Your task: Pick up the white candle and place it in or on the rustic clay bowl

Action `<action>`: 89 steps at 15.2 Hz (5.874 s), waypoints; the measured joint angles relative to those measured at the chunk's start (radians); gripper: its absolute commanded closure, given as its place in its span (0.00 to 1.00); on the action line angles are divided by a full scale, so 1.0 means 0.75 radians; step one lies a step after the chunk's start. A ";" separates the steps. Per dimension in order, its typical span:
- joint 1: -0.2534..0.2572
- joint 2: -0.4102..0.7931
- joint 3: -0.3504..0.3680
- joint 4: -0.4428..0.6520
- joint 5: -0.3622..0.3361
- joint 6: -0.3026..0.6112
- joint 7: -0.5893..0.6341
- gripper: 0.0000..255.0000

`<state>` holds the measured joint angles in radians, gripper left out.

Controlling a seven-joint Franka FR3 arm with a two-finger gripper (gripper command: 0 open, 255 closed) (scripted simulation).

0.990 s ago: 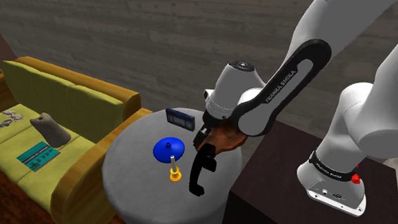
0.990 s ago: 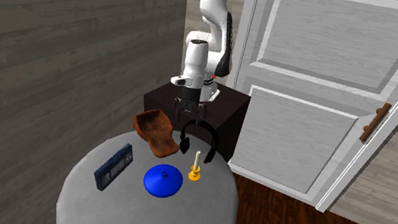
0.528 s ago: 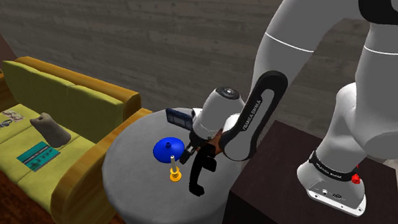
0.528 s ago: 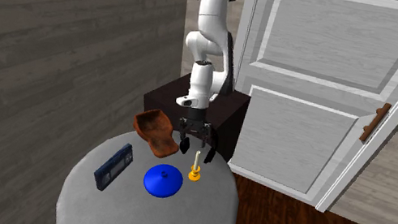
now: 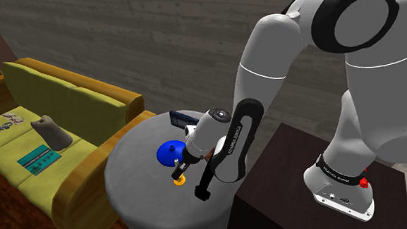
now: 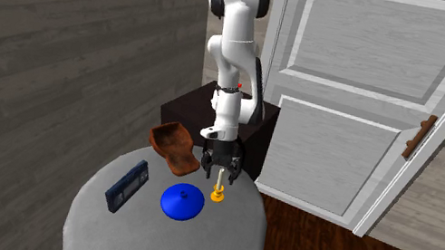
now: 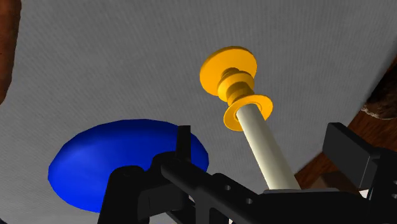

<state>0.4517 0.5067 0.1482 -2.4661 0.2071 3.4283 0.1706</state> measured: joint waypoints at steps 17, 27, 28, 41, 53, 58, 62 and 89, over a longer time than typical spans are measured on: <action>0.026 0.096 -0.024 0.108 0.008 0.010 -0.006 1.00; 0.033 -0.002 -0.020 0.035 0.019 -0.042 -0.003 1.00; 0.034 -0.023 -0.021 0.028 0.021 -0.057 -0.003 1.00; 0.122 -0.295 -0.107 -0.040 0.050 -0.264 0.003 1.00; 0.298 -0.529 -0.307 -0.061 -0.074 -0.480 0.124 1.00; 0.217 -0.632 -0.276 -0.164 0.089 -0.484 -0.087 1.00; 0.174 -0.735 -0.298 -0.281 0.411 -0.481 -0.468 1.00; 0.597 -0.763 -1.263 -0.398 1.585 -0.605 -2.164 1.00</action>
<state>0.8993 -0.0659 -0.7990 -2.7645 1.3961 2.9742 -1.4525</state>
